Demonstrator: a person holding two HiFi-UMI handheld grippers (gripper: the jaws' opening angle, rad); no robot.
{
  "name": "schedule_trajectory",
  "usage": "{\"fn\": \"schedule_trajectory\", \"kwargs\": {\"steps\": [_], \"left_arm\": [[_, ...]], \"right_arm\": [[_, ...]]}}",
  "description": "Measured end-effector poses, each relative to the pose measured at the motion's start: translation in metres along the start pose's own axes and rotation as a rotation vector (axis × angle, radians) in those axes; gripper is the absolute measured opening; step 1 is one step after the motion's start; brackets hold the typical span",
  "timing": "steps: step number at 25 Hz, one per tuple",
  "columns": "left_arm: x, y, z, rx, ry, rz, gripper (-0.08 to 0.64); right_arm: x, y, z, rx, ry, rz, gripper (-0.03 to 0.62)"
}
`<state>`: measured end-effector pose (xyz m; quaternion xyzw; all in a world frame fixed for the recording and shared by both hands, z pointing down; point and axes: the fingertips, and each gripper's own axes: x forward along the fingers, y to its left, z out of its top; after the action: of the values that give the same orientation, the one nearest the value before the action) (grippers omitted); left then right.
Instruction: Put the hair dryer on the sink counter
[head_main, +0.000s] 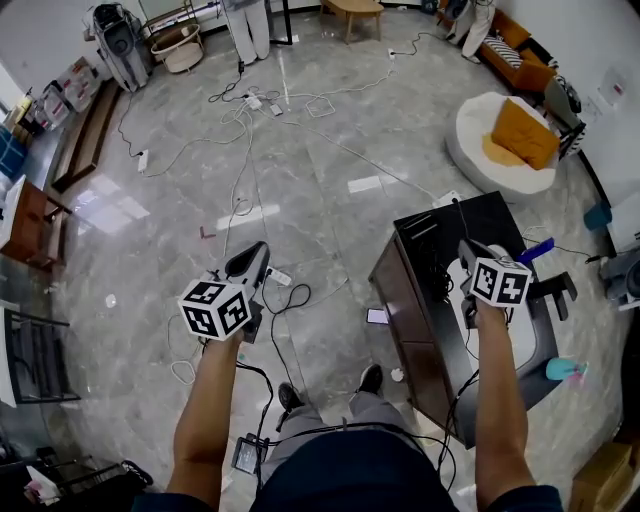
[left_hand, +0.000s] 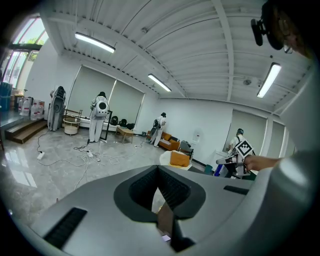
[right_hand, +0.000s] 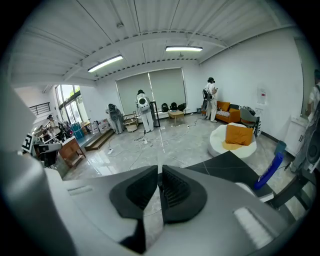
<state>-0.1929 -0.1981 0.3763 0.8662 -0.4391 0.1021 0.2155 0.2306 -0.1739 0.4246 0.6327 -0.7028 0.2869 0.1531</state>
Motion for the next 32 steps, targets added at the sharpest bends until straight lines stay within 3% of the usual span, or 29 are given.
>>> {"fn": "schedule_trajectory", "kwargs": {"steps": [9,15,20,32], "left_arm": [[-0.018,-0.010,0.007,0.009,-0.016,0.002,0.006],[-0.032,-0.021,0.010,0.018,-0.026,0.000,0.006],[-0.043,-0.025,0.018,0.040,-0.044,-0.002,0.006],[-0.093,-0.002,0.019,0.045,-0.061,0.039,0.006]], "right_arm": [[-0.032,-0.002,0.006,0.006,-0.042,0.002,0.029],[-0.060,0.014,0.006,-0.093,-0.047,0.070,0.009],[-0.088,0.016,0.013,-0.102,-0.082,0.074,0.009],[-0.118,0.047,0.019,-0.143,-0.106,0.083,0.008]]}}
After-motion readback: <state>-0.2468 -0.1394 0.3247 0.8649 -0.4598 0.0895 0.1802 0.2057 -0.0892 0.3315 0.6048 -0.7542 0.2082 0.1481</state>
